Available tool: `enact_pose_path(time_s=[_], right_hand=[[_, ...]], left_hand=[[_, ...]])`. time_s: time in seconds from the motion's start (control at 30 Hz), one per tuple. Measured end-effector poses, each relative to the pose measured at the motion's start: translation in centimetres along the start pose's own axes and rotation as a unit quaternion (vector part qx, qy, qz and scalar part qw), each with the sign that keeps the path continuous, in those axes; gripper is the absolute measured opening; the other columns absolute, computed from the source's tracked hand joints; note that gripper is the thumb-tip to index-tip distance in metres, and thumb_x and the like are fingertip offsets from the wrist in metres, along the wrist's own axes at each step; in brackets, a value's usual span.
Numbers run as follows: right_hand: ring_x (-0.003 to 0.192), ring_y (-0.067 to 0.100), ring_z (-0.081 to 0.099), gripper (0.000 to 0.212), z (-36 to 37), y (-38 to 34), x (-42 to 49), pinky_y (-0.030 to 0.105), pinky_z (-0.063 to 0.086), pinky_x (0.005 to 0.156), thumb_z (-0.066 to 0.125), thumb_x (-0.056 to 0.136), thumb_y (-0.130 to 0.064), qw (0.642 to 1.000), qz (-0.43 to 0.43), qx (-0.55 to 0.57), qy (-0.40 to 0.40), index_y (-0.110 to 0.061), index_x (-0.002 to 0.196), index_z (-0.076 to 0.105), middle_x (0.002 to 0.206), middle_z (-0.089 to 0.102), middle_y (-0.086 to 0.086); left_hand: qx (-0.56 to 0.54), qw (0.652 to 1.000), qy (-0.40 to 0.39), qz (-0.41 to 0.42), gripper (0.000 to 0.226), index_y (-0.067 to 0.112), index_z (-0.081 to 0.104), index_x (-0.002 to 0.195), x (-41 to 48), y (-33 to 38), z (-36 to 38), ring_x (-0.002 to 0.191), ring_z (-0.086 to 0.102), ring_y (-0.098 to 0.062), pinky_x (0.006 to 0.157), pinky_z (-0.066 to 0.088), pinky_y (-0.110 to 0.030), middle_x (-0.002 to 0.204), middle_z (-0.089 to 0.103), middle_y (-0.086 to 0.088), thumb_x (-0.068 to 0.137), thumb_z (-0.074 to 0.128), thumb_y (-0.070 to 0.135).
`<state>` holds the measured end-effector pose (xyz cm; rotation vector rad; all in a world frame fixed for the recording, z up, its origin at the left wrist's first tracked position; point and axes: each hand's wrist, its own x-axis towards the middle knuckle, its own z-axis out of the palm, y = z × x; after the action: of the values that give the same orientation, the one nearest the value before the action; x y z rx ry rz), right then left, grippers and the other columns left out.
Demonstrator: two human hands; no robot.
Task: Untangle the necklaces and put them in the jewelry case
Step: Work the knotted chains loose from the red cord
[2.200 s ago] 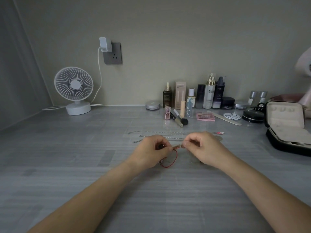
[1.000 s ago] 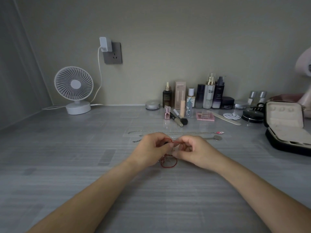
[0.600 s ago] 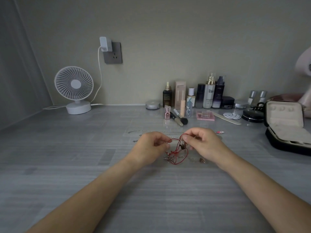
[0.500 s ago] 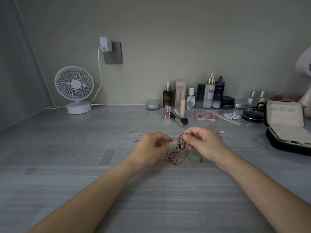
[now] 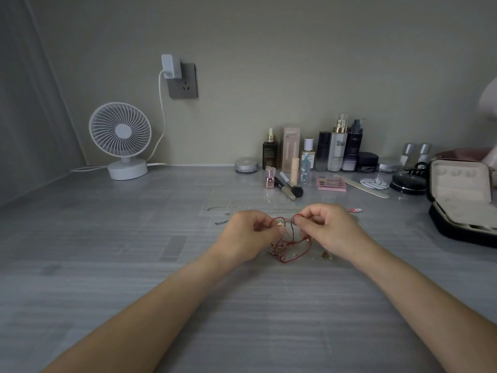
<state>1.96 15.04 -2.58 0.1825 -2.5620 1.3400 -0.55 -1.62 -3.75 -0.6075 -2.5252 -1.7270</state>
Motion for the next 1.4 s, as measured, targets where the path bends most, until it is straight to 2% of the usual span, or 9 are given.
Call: enact_pose_path(time_s=[0.13,0.27,0.47,0.63,0.83,1.07,1.2,1.3,1.4], right_hand=[[0.064,0.001,0.053,0.018,0.2,-0.1,-0.3,0.019,0.046,0.066,0.071,0.077,-0.020,0.997,-0.062,-0.051,-0.009,-0.034,0.084,0.062,0.078,0.062,-0.014],[0.063,-0.001,0.055,0.022,0.8,-0.7,-0.8,0.009,0.041,0.059,0.078,0.070,-0.022,0.993,-0.101,-0.030,-0.058,-0.028,0.089,0.067,0.073,0.065,-0.011],[0.066,0.011,0.060,0.013,0.9,-0.4,-0.5,0.020,0.049,0.062,0.076,0.073,-0.022,0.994,-0.094,-0.053,-0.027,-0.019,0.083,0.067,0.072,0.065,-0.004],[0.057,-0.003,0.053,0.005,0.8,-0.6,-0.6,0.008,0.040,0.055,0.073,0.076,-0.022,0.992,-0.108,-0.052,-0.027,-0.025,0.074,0.069,0.063,0.063,-0.010],[0.066,0.008,0.061,0.010,0.1,-0.8,-0.7,0.024,0.047,0.063,0.069,0.079,-0.031,0.988,-0.115,-0.100,-0.013,-0.023,0.078,0.074,0.069,0.071,-0.004],[0.057,-0.002,0.058,0.011,-1.4,-1.7,-0.6,0.011,0.047,0.058,0.063,0.083,-0.016,0.991,-0.071,0.113,0.027,-0.021,0.076,0.069,0.067,0.067,-0.008],[0.062,0.002,0.061,0.014,-1.7,-2.3,-0.6,0.015,0.045,0.058,0.055,0.088,-0.018,0.980,-0.050,0.192,0.013,-0.016,0.079,0.066,0.068,0.070,-0.003],[0.065,0.005,0.065,0.014,-1.5,-2.3,-0.5,0.016,0.048,0.061,0.054,0.088,-0.020,0.976,-0.047,0.213,-0.001,-0.015,0.081,0.065,0.069,0.073,-0.003],[0.066,0.011,0.067,0.015,-1.3,-2.5,-0.4,0.019,0.054,0.065,0.052,0.088,-0.018,0.964,-0.047,0.262,-0.013,-0.010,0.081,0.063,0.072,0.073,0.002]], left_hand=[[-0.012,0.999,0.002,-0.036,0.023,0.024,0.063,0.057,-0.1,0.4,-0.4,0.040,0.039,0.001,0.042,0.031,-0.012,0.049,0.055,0.011,0.078,0.071,0.027],[-0.023,0.998,-0.015,-0.050,0.025,0.018,0.068,0.065,-0.4,0.5,-0.4,0.061,0.044,-0.017,0.055,0.034,-0.024,0.062,0.057,-0.004,0.085,0.062,0.032],[0.025,0.999,-0.013,-0.027,0.038,0.012,0.063,0.065,-0.4,0.7,-0.1,0.047,0.036,-0.007,0.043,0.029,-0.015,0.056,0.048,-0.003,0.091,0.050,0.036],[0.006,1.000,-0.001,-0.021,0.038,0.017,0.061,0.060,-0.3,0.5,-0.2,0.043,0.034,-0.004,0.043,0.028,-0.013,0.044,0.045,0.011,0.092,0.049,0.033],[0.012,1.000,-0.015,-0.012,0.040,0.018,0.059,0.057,-0.4,0.4,-0.1,0.040,0.034,-0.001,0.043,0.030,-0.013,0.047,0.043,0.008,0.092,0.049,0.033],[-0.001,0.996,0.069,-0.063,0.042,0.018,0.059,0.056,0.4,-0.3,-0.9,0.049,0.037,-0.013,0.051,0.032,-0.024,0.051,0.044,0.003,0.094,0.047,0.032],[0.085,0.993,0.076,-0.011,0.013,0.022,0.063,0.094,0.2,-0.2,-0.7,0.065,0.050,-0.004,0.056,0.040,-0.016,0.083,0.059,0.010,0.093,0.050,0.025],[0.051,0.996,0.017,0.069,0.025,0.019,0.060,0.116,-0.1,0.4,0.0,0.091,0.056,-0.001,0.079,0.048,-0.020,0.103,0.060,0.011,0.093,0.050,0.022],[-0.032,0.995,-0.067,0.074,0.013,0.013,0.064,0.099,-0.6,0.9,1.0,0.090,0.062,-0.004,0.086,0.048,-0.022,0.091,0.067,0.004,0.091,0.054,0.012]])
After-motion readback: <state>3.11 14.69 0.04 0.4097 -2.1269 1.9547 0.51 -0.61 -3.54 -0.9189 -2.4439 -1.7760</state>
